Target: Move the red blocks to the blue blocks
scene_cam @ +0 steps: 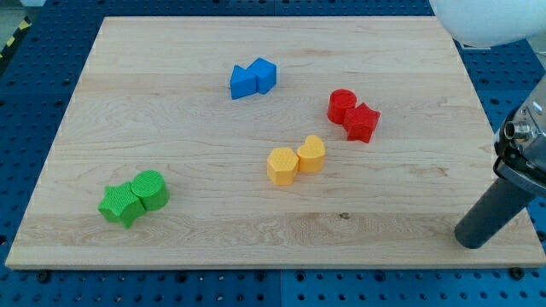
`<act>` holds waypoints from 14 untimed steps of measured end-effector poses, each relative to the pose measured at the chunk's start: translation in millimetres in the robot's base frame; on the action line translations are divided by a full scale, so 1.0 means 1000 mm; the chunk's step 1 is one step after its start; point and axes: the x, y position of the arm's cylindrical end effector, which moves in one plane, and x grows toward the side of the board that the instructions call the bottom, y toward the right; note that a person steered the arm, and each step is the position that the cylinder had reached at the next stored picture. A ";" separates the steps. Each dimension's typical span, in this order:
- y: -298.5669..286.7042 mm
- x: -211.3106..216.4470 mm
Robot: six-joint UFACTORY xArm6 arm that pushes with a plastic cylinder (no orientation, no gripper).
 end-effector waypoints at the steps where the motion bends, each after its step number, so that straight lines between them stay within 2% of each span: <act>1: 0.000 0.000; 2: 0.002 -0.005; 4: -0.012 -0.079; 5: -0.014 -0.086; 7: -0.051 -0.127; 9: -0.081 -0.151; 11: -0.096 -0.199; 14: -0.202 -0.225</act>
